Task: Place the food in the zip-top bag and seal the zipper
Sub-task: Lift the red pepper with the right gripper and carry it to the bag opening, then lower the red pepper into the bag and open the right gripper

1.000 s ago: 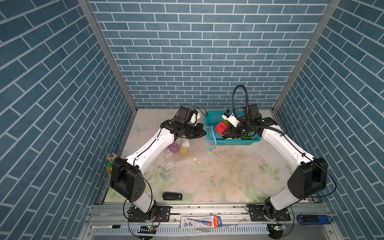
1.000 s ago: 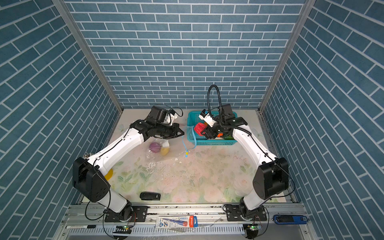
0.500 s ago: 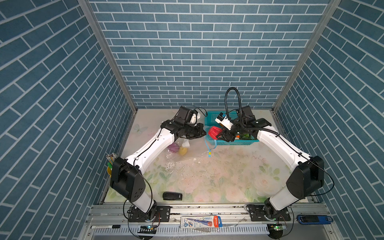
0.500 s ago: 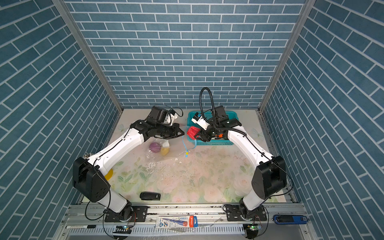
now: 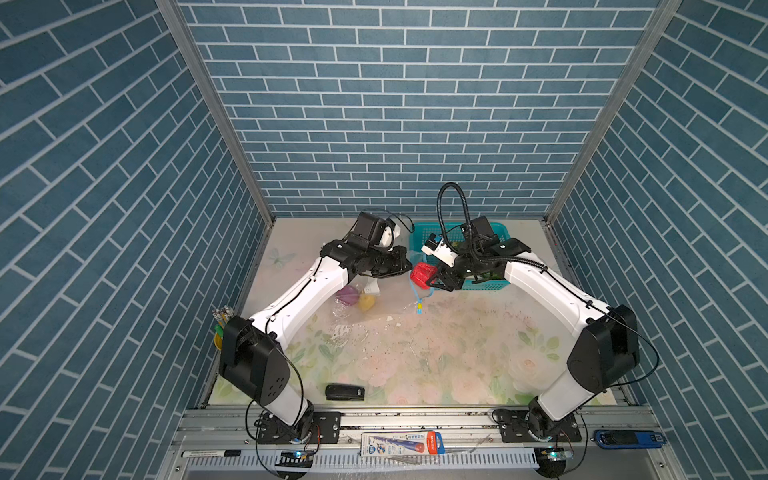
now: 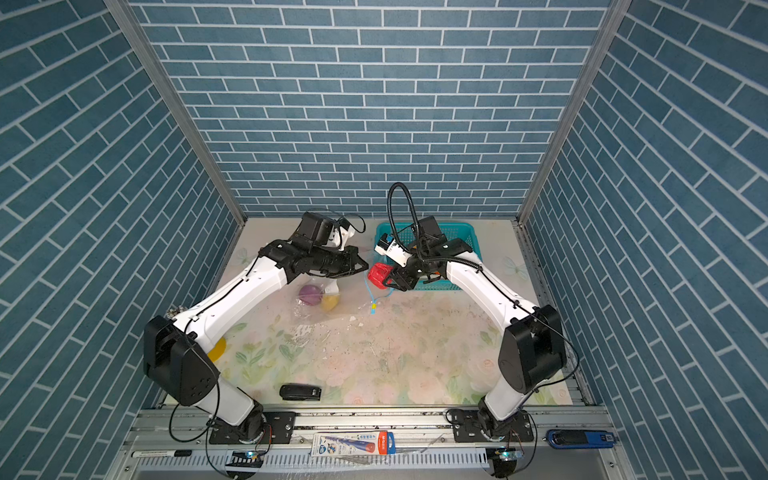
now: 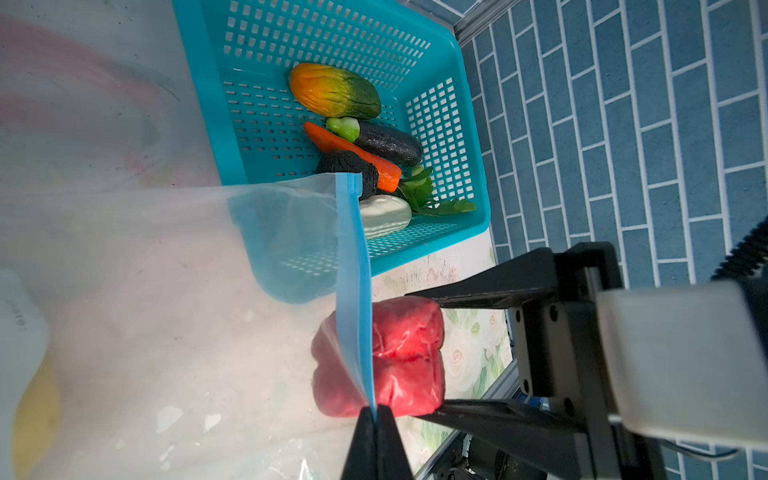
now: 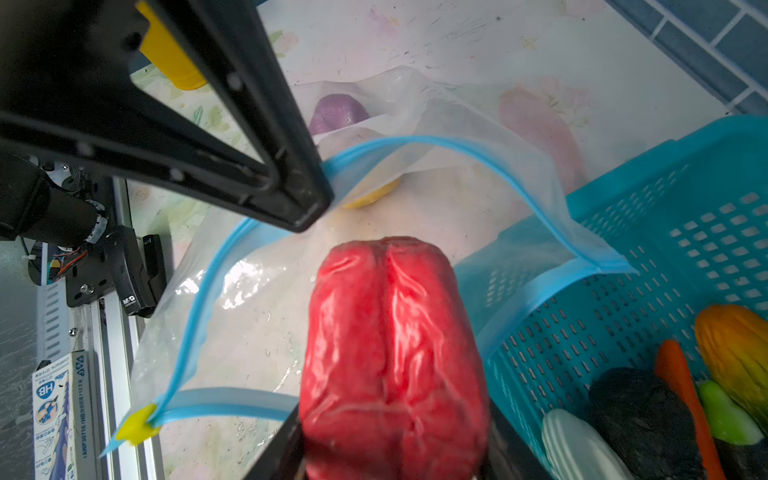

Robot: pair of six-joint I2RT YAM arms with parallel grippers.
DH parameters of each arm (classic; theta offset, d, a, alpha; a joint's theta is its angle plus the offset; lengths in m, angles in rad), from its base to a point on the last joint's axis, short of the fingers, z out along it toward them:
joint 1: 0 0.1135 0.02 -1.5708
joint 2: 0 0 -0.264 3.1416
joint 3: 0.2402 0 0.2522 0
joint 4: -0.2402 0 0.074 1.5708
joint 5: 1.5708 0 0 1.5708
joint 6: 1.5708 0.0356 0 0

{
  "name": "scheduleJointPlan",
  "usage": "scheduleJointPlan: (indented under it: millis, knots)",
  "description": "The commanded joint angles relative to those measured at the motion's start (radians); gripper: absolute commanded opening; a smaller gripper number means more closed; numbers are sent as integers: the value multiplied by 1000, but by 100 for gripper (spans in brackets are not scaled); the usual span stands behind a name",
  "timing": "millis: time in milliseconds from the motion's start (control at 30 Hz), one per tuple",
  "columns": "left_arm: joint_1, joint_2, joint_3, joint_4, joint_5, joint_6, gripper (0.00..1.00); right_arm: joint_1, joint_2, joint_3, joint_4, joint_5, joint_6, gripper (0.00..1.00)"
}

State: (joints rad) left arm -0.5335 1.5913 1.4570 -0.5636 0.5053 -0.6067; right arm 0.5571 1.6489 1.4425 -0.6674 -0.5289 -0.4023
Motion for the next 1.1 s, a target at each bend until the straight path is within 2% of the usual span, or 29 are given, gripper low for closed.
scheduleJointPlan:
  millis: [0, 1067]
  knots:
    - [-5, -25, -1, 1, 0, 5, 0, 14, 26, 24, -24, -27, -47, 41]
    - [-5, -67, -16, -5, -8, 7, 0, 55, 88, 39, -72, -13, -64, 43]
